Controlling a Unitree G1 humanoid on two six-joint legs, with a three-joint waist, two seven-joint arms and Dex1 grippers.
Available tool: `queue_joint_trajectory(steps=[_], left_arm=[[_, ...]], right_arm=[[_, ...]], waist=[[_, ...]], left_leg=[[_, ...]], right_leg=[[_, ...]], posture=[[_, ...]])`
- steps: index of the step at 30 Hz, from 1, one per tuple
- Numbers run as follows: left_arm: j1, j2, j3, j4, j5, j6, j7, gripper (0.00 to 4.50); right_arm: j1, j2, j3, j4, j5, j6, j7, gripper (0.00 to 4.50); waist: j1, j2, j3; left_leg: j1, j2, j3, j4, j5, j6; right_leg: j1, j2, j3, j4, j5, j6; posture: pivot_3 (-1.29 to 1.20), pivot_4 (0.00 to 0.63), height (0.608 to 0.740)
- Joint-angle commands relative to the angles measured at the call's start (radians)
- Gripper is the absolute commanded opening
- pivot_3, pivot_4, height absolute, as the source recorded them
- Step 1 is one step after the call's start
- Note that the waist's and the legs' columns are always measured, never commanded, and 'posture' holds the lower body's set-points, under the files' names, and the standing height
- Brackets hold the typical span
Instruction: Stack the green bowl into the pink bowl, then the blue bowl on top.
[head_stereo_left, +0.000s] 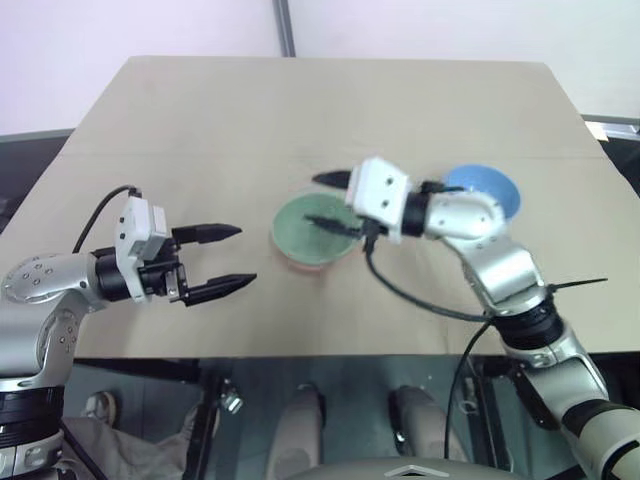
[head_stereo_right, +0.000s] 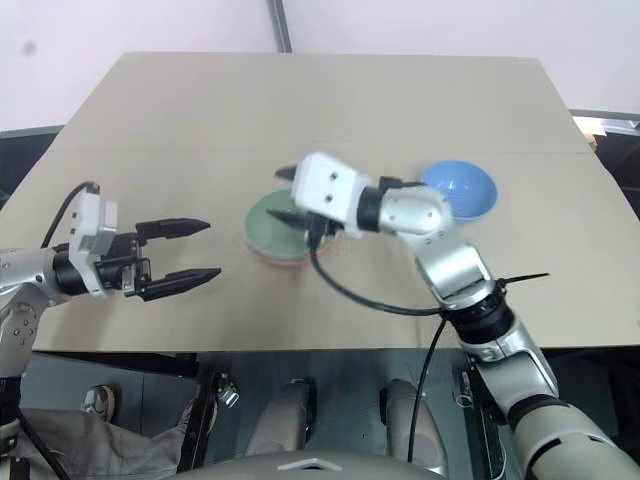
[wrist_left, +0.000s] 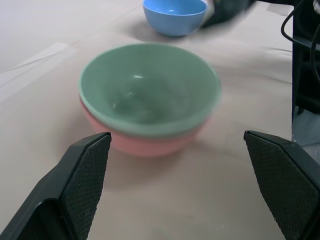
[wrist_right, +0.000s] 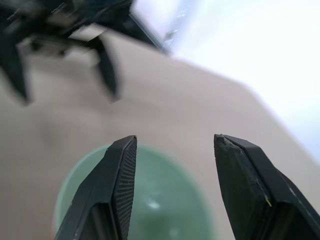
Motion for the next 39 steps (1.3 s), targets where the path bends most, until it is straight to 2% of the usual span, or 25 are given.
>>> queue_joint_trajectory(steps=[1, 6, 8, 13, 31, 39], left_arm=[[-0.041, 0.005, -0.002, -0.041, -0.030, 0.008, 0.008, 4.50], [-0.091, -0.011, -0.036, -0.047, -0.031, 0.012, 0.023, 4.50], [-0.102, -0.013, -0.046, -0.046, -0.026, 0.008, 0.024, 4.50], [-0.103, -0.007, -0.043, -0.059, -0.032, 0.013, 0.025, 4.50], [-0.047, 0.003, 0.004, -0.108, -0.062, 0.044, 0.058, 4.50], [-0.049, 0.003, 0.000, -0.113, -0.068, 0.043, 0.068, 4.50]], right_arm=[[0.051, -0.122, -0.132, -0.047, 0.000, 0.067, -0.022, 2.70], [0.125, -0.285, -0.226, 0.067, -0.050, 0.094, -0.077, 2.70], [0.141, -0.333, -0.224, 0.129, -0.083, 0.076, -0.093, 2.70], [0.147, -0.317, -0.234, 0.197, -0.046, 0.194, -0.110, 2.70], [0.084, -0.237, -0.273, 0.166, 0.083, 0.313, -0.158, 2.70], [0.114, -0.227, -0.226, 0.156, 0.091, 0.359, -0.165, 2.70]], waist=[[0.004, 0.000, 0.000], [-0.005, 0.000, 0.000], [-0.012, 0.000, 0.000], [-0.029, 0.000, 0.000], [-0.028, 0.001, 0.000], [-0.027, 0.001, 0.000]], left_leg=[[0.000, 0.000, 0.000, 0.000, 0.000, 0.000], [0.000, -0.001, 0.000, 0.000, 0.000, 0.000], [0.000, 0.000, 0.001, -0.001, 0.000, 0.000], [0.000, 0.000, 0.001, -0.001, 0.000, 0.000], [0.000, 0.000, 0.001, -0.001, 0.000, 0.000], [0.000, 0.000, 0.001, -0.002, 0.000, 0.000]], right_leg=[[0.000, 0.000, 0.000, -0.001, 0.000, 0.000], [0.000, 0.000, 0.000, -0.001, 0.000, 0.000], [0.000, 0.000, 0.001, -0.001, 0.000, 0.000], [-0.001, 0.000, 0.002, -0.001, 0.000, 0.000], [-0.001, 0.000, 0.002, -0.001, 0.000, 0.000], [-0.001, 0.000, 0.002, -0.001, 0.000, 0.000]], posture=[[0.00, 0.150, 0.740], [0.00, 0.150, 0.740], [0.00, 0.150, 0.740], [0.00, 0.150, 0.740], [0.00, 0.150, 0.740], [0.00, 0.150, 0.740]])
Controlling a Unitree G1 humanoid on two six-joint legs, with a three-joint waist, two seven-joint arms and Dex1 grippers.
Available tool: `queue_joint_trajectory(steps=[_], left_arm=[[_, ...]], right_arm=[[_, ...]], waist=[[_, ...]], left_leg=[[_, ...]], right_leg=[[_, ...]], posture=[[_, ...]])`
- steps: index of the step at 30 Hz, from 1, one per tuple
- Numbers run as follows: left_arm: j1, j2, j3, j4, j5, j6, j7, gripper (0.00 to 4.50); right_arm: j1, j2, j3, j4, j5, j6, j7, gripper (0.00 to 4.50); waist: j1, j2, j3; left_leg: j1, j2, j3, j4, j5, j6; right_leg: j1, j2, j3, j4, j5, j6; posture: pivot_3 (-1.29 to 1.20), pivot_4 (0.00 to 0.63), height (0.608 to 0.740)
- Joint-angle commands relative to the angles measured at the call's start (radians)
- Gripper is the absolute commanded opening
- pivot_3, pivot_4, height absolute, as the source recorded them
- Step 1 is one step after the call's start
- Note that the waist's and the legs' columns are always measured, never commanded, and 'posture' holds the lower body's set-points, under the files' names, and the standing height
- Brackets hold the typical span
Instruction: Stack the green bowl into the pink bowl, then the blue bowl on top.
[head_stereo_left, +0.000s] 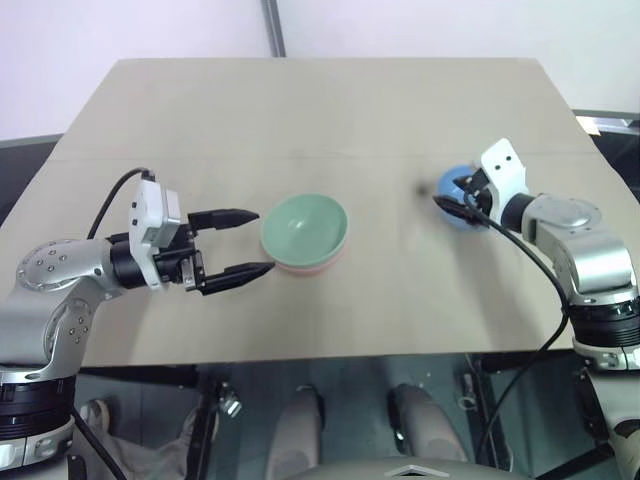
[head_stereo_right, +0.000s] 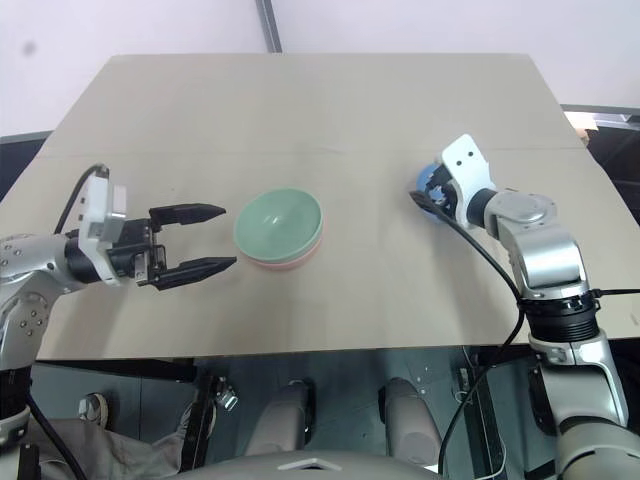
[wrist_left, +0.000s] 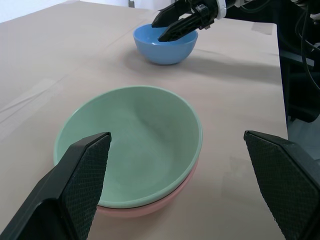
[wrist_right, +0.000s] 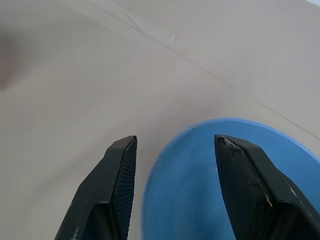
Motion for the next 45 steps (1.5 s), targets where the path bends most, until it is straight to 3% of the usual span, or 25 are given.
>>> queue_joint_trajectory(steps=[1, 3, 4, 10, 11, 18, 23, 27, 35, 39, 40, 41, 45], left_arm=[[-0.001, 0.014, 0.033, -0.029, -0.015, -0.004, 0.005, 4.50], [0.001, 0.013, 0.032, -0.029, -0.014, -0.007, 0.005, 4.50], [0.002, 0.013, 0.031, -0.029, -0.013, -0.009, 0.004, 4.50], [0.001, 0.012, 0.028, -0.031, -0.011, -0.010, 0.006, 4.50], [0.002, 0.011, 0.029, -0.031, -0.010, -0.010, 0.007, 4.50], [0.017, 0.003, 0.038, -0.039, -0.011, -0.012, 0.021, 4.50], [0.039, 0.007, 0.053, -0.017, -0.009, -0.021, 0.021, 4.50], [0.080, 0.005, 0.070, 0.010, 0.010, -0.044, 0.011, 4.50], [0.119, 0.010, 0.091, 0.020, 0.022, -0.072, 0.013, 4.50], [0.141, 0.012, 0.111, -0.001, 0.016, -0.064, 0.021, 4.50], [0.149, 0.013, 0.118, -0.006, 0.014, -0.062, 0.022, 4.50], [0.155, 0.013, 0.125, -0.011, 0.011, -0.059, 0.024, 4.50], [0.168, 0.011, 0.138, -0.024, 0.005, -0.054, 0.037, 4.50]], right_arm=[[0.002, -0.002, 0.004, -0.030, 0.006, 0.005, -0.007, 2.70], [0.003, 0.004, 0.015, -0.016, 0.003, 0.010, -0.011, 2.70], [0.002, 0.005, 0.021, -0.006, -0.001, 0.007, -0.014, 2.48], [-0.006, -0.002, 0.054, 0.032, -0.029, -0.029, -0.015, 0.19], [-0.007, -0.004, 0.059, 0.034, -0.034, -0.036, -0.014, 0.08], [-0.007, -0.024, 0.079, -0.032, -0.052, -0.136, 0.019, 0.08], [-0.035, 0.050, 0.076, -0.255, 0.157, -0.188, 0.177, 0.08], [-0.055, 0.135, 0.146, -0.342, 0.234, -0.150, 0.191, 0.08], [-0.154, 0.290, 0.286, -0.168, 0.143, -0.249, 0.149, 0.08], [-0.163, 0.307, 0.301, -0.111, 0.122, -0.273, 0.161, 0.08], [-0.156, 0.304, 0.311, -0.118, 0.125, -0.269, 0.173, 0.81], [-0.147, 0.302, 0.318, -0.129, 0.134, -0.263, 0.185, 0.95], [-0.108, 0.287, 0.326, -0.182, 0.151, -0.246, 0.204, 2.73]], waist=[[0.000, 0.000, 0.000], [0.000, 0.000, 0.000], [0.000, 0.000, 0.000], [0.000, 0.000, 0.000], [0.000, 0.000, 0.000], [0.000, 0.000, 0.000], [-0.005, 0.000, 0.000], [-0.002, 0.000, 0.000], [0.003, 0.000, 0.000], [0.005, 0.000, 0.000], [0.005, 0.000, 0.000], [0.005, 0.000, 0.000], [0.004, 0.000, 0.000]], left_leg=[[0.000, 0.000, 0.000, 0.000, 0.000, 0.000], [0.000, 0.000, 0.000, 0.000, 0.000, 0.000], [0.000, 0.000, 0.000, 0.000, 0.000, 0.000], [0.000, 0.000, 0.000, 0.000, 0.000, 0.000], [0.000, 0.000, 0.000, 0.000, 0.000, 0.000], [0.000, 0.000, 0.000, 0.000, 0.000, 0.000], [0.000, 0.001, 0.000, -0.002, 0.000, 0.000], [0.000, 0.001, 0.000, -0.003, 0.000, 0.000], [0.000, 0.001, 0.000, -0.001, 0.000, 0.000], [-0.001, 0.001, 0.000, -0.002, 0.000, 0.000], [-0.001, 0.001, 0.000, -0.002, 0.000, 0.000], [-0.001, 0.001, 0.000, -0.002, 0.000, 0.000], [-0.001, 0.001, 0.000, -0.005, 0.000, 0.000]], right_leg=[[0.000, 0.000, 0.000, 0.000, 0.000, 0.000], [0.000, 0.000, 0.000, 0.000, 0.000, 0.000], [0.000, 0.000, 0.000, 0.000, 0.000, 0.000], [0.000, 0.000, 0.000, 0.000, 0.000, 0.000], [0.000, 0.000, 0.000, 0.000, 0.000, 0.000], [0.000, 0.000, 0.000, 0.000, 0.000, 0.000], [-0.002, 0.000, 0.000, 0.000, 0.000, 0.000], [-0.003, 0.001, 0.000, 0.001, 0.000, 0.000], [-0.003, 0.001, 0.000, 0.001, 0.000, 0.000], [-0.003, 0.001, 0.000, 0.001, 0.000, 0.000], [-0.003, 0.000, 0.000, 0.001, 0.000, 0.000], [-0.003, 0.000, 0.000, 0.001, 0.000, 0.000], [-0.004, 0.000, -0.001, 0.001, 0.000, -0.001]], posture=[[0.00, 0.150, 0.740], [0.00, 0.150, 0.740], [0.00, 0.150, 0.740], [0.00, 0.150, 0.740], [0.00, 0.150, 0.740], [0.00, 0.150, 0.740], [0.00, 0.150, 0.740], [0.00, 0.150, 0.740], [0.00, 0.150, 0.740], [0.00, 0.150, 0.740], [0.00, 0.150, 0.740], [0.00, 0.150, 0.740], [0.00, 0.150, 0.740]])
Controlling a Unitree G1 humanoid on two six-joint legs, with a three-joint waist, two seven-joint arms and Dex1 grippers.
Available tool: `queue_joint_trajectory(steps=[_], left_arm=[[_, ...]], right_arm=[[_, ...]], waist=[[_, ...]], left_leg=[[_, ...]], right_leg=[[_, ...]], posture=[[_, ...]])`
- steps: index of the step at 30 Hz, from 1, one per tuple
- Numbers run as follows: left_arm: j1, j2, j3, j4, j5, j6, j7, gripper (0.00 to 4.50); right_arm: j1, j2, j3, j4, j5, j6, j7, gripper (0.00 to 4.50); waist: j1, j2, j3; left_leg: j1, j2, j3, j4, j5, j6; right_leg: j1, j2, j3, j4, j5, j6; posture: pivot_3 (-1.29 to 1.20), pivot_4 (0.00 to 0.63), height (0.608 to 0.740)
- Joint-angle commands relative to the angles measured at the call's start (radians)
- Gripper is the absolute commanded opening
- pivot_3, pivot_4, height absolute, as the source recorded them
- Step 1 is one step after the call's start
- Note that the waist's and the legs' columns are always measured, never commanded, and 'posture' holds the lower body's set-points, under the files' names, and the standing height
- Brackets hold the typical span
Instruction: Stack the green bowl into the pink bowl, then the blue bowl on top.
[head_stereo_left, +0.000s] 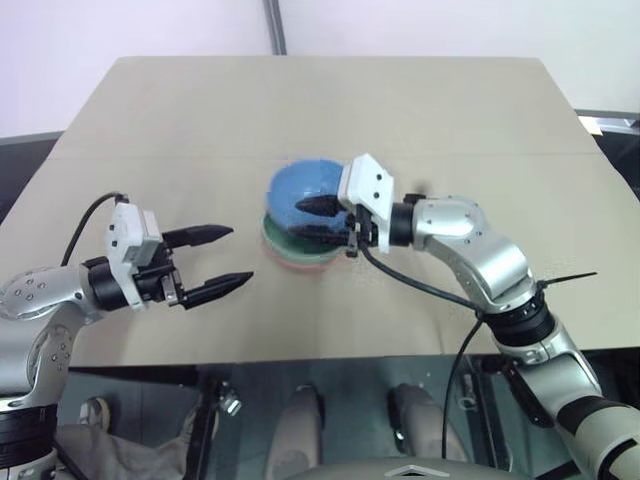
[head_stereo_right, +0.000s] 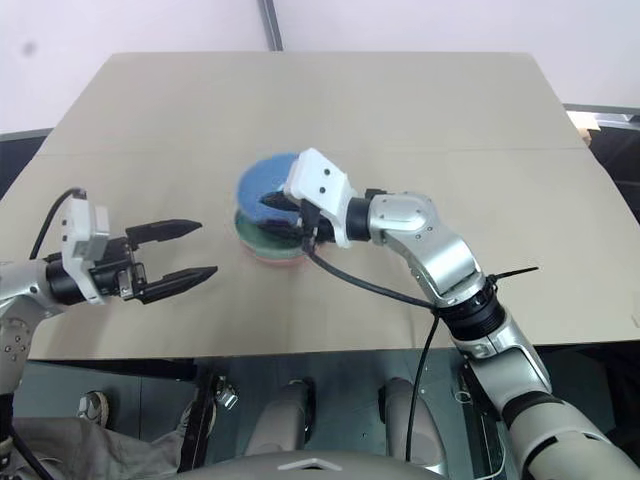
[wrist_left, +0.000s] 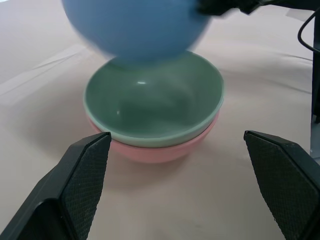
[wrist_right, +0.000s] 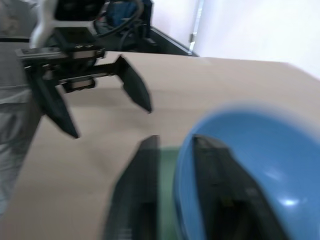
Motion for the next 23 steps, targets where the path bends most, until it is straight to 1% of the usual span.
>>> queue_joint_trajectory(steps=[1, 7, 9, 11, 12, 13, 14, 16, 18, 20, 23], left_arm=[[0.008, 0.010, 0.047, -0.047, -0.015, -0.003, 0.012, 4.50], [-0.011, -0.003, 0.038, -0.063, -0.014, 0.005, 0.057, 4.50], [-0.023, -0.030, 0.046, -0.070, -0.025, 0.011, 0.103, 4.50], [-0.027, -0.043, 0.052, -0.075, -0.045, 0.024, 0.118, 4.50], [-0.026, -0.041, 0.053, -0.076, -0.046, 0.016, 0.106, 4.50], [-0.024, -0.041, 0.057, -0.076, -0.040, 0.000, 0.099, 4.50], [-0.023, -0.042, 0.060, -0.076, -0.034, -0.013, 0.097, 4.50], [0.002, -0.033, 0.083, -0.071, -0.033, -0.011, 0.086, 4.50], [0.041, -0.007, 0.123, -0.068, -0.049, 0.009, 0.051, 4.50], [0.075, 0.015, 0.158, -0.063, -0.055, 0.016, 0.023, 4.50], [0.122, 0.051, 0.199, -0.054, -0.063, 0.034, -0.030, 4.50]], right_arm=[[0.017, -0.010, -0.011, -0.082, 0.026, -0.004, 0.020, 2.73], [0.048, -0.071, -0.111, -0.142, 0.063, 0.007, 0.004, 2.73], [0.081, -0.120, -0.177, -0.186, 0.082, 0.045, -0.018, 2.73], [0.121, -0.198, -0.243, -0.228, 0.118, 0.108, -0.009, 2.73], [0.151, -0.242, -0.278, -0.248, 0.125, 0.126, -0.003, 3.01], [0.179, -0.280, -0.309, -0.265, 0.130, 0.140, 0.000, 3.16], [0.198, -0.305, -0.327, -0.278, 0.135, 0.149, -0.002, 3.46], [0.276, -0.392, -0.407, -0.329, 0.125, 0.191, -0.030, 4.44], [0.381, -0.495, -0.521, -0.404, 0.154, 0.250, -0.010, 4.44], [0.450, -0.562, -0.607, -0.456, 0.205, 0.301, 0.007, 4.44], [0.511, -0.616, -0.693, -0.494, 0.255, 0.337, 0.018, 4.44]], waist=[[-0.001, 0.000, 0.000], [0.003, 0.000, 0.000], [0.006, 0.000, 0.000], [0.009, 0.000, 0.000], [0.009, 0.000, 0.000], [0.009, 0.000, 0.000], [0.010, 0.000, 0.000], [0.012, 0.000, 0.000], [0.017, 0.000, 0.000], [0.016, 0.000, 0.000], [0.016, 0.000, 0.000]], left_leg=[[0.000, 0.000, 0.000, 0.000, 0.000, 0.000], [0.000, 0.000, 0.000, 0.001, 0.000, 0.000], [0.000, 0.000, 0.000, 0.001, 0.000, 0.000], [0.000, -0.001, 0.000, 0.001, 0.000, 0.000], [0.000, -0.001, 0.000, 0.002, 0.000, 0.000], [0.000, 0.000, 0.000, 0.002, 0.000, 0.000], [0.000, 0.000, 0.000, 0.001, 0.000, 0.000], [0.000, 0.000, 0.000, 0.001, 0.000, 0.000], [0.000, 0.000, 0.001, 0.001, 0.000, 0.000], [0.000, 0.000, 0.001, 0.000, 0.000, 0.000], [0.002, 0.000, 0.002, 0.000, 0.000, 0.000]], right_leg=[[0.000, 0.000, 0.000, 0.000, 0.000, 0.000], [0.000, 0.000, 0.000, 0.000, 0.000, 0.000], [0.000, 0.000, 0.000, 0.000, 0.000, 0.000], [0.001, 0.000, 0.000, 0.000, 0.000, 0.000], [0.001, 0.000, 0.000, 0.000, 0.000, 0.000], [0.001, 0.000, 0.000, 0.000, 0.000, 0.000], [0.000, 0.000, 0.000, 0.000, 0.000, 0.000], [0.000, 0.000, 0.000, 0.000, 0.000, 0.000], [0.000, 0.000, 0.001, -0.001, 0.000, 0.000], [0.000, -0.001, 0.001, -0.002, 0.000, 0.000], [0.000, 0.000, 0.002, -0.001, 0.000, 0.000]], posture=[[0.00, 0.150, 0.740], [0.00, 0.150, 0.740], [0.00, 0.150, 0.740], [0.00, 0.150, 0.740], [0.00, 0.150, 0.740], [0.00, 0.150, 0.740], [0.00, 0.150, 0.740], [0.00, 0.150, 0.740], [0.00, 0.150, 0.740], [0.00, 0.150, 0.740], [0.00, 0.150, 0.740]])
